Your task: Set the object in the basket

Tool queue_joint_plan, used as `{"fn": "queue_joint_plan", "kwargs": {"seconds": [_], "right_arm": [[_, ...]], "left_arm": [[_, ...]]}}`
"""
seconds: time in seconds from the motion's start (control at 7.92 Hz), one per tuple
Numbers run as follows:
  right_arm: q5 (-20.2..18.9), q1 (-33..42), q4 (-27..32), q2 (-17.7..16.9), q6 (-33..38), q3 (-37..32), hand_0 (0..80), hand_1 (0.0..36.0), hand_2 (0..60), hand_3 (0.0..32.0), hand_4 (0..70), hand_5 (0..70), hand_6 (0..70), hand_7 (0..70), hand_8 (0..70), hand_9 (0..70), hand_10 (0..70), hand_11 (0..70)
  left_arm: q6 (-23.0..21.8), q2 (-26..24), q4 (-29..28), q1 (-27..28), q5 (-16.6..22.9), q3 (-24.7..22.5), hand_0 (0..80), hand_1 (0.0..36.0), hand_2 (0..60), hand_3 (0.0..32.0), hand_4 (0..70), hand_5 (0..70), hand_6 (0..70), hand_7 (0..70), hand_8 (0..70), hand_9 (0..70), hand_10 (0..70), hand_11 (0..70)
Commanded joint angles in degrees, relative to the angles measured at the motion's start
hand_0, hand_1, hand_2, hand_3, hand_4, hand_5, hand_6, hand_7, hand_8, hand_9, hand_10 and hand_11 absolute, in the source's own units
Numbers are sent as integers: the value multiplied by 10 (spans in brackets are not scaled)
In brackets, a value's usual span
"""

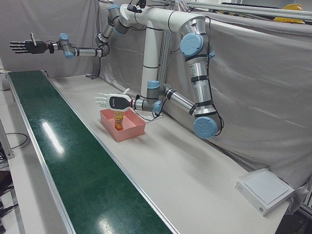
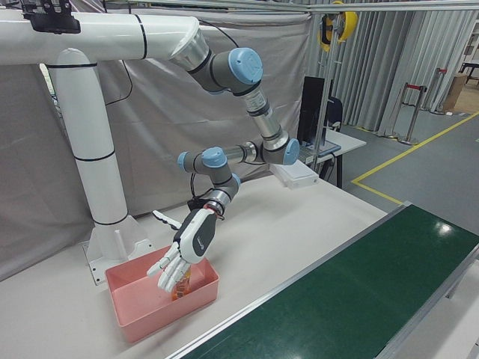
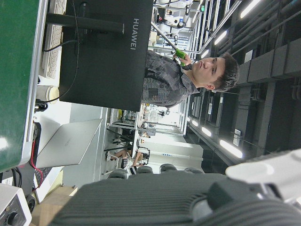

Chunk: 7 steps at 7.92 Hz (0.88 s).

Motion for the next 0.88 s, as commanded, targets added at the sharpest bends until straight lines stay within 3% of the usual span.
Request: {"fn": "queue_joint_plan", "kwargs": {"seconds": [0.0, 0.38, 0.76], "right_arm": [[0, 0, 0, 0, 0, 0, 0, 0, 0, 0, 0, 0, 0, 0, 0, 0, 0, 0], [0, 0, 0, 0, 0, 0, 0, 0, 0, 0, 0, 0, 0, 0, 0, 0, 0, 0], [0, 1, 0, 0, 0, 0, 0, 0, 0, 0, 0, 0, 0, 0, 0, 0, 0, 0]], "left_arm": [[-1, 1, -2, 1, 0, 1, 507, 13, 0, 22, 88, 111, 0, 6, 40, 36, 56, 91], [-5, 1, -3, 0, 1, 0, 507, 2, 0, 32, 90, 97, 0, 0, 39, 39, 45, 74], [-12, 1, -9, -4, 6, -6, 503, 12, 0, 14, 90, 126, 0, 5, 49, 54, 55, 89]]}}
